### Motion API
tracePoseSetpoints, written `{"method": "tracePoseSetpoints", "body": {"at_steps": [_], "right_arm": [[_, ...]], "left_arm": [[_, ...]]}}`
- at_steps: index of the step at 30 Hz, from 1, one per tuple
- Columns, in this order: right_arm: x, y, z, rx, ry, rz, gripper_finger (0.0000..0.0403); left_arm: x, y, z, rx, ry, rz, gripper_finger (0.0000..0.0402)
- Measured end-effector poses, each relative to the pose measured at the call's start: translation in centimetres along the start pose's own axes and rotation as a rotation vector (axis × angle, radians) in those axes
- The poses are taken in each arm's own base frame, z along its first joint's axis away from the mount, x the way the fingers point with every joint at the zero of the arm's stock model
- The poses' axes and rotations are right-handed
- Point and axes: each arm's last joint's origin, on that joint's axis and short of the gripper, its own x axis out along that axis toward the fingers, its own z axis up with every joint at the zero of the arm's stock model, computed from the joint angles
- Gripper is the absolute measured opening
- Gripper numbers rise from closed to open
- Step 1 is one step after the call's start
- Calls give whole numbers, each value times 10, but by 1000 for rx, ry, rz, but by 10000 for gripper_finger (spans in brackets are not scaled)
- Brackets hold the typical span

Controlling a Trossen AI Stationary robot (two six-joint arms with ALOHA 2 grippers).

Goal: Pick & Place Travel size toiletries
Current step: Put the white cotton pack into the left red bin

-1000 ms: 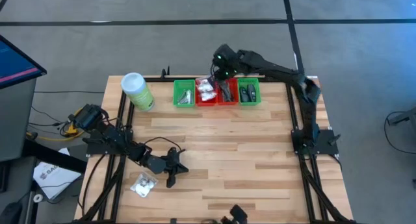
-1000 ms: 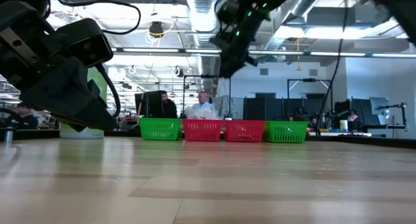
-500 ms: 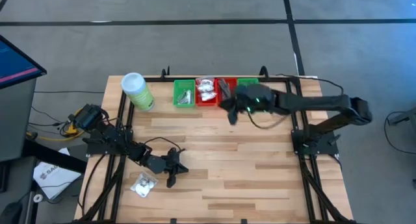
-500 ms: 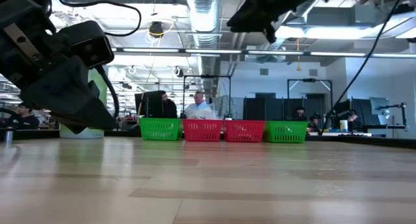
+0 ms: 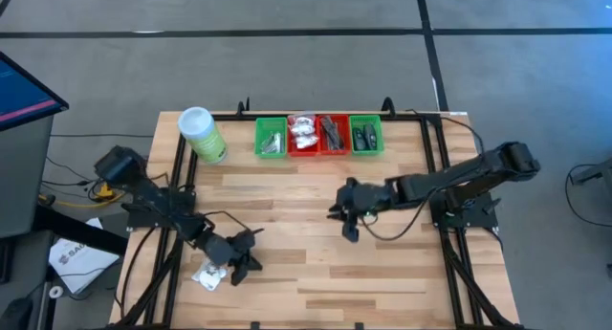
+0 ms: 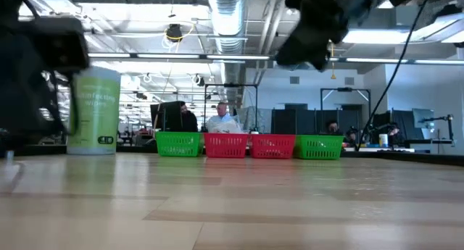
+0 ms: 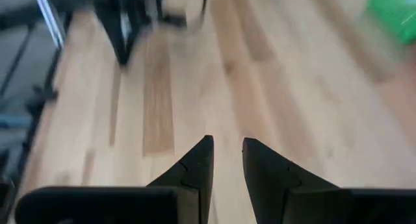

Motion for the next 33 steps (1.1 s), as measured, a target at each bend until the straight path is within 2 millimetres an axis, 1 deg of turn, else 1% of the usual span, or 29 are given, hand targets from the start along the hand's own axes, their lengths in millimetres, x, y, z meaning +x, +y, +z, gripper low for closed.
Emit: {"method": "tracePoseSetpoints", "body": {"at_steps": [4, 8, 12, 15, 17, 22, 25, 28, 31, 33], "right_arm": [[21, 11, -17, -36, 73, 8, 75], [40, 14, -31, -55, 129, -1, 75], [55, 13, -39, -55, 149, -12, 75], [63, 13, -42, -58, 148, -12, 75], [63, 11, -43, -71, 155, -17, 75], [62, 11, -39, -84, 128, -7, 75], [61, 12, -38, -103, 116, -1, 75], [61, 12, -38, -106, 117, -1, 75], [62, 12, -37, -108, 115, 0, 75], [62, 12, -37, -116, 108, 3, 75]], "left_arm": [[-27, -15, -4, -60, 18, 55, 1], [-53, -30, -5, -140, 39, 114, 1], [-67, -35, -12, -241, 142, 249, 1], [-72, -37, -17, -330, 259, 351, 1], [-74, -37, -19, -362, 307, 396, 1], [-75, -39, -17, -389, 307, 392, 1], [-75, -39, -16, -401, 333, 392, 8], [-75, -39, -17, -424, 351, 394, 27], [-74, -38, -15, -433, 359, 397, 55], [-74, -37, -13, -391, 364, 394, 75]]}}
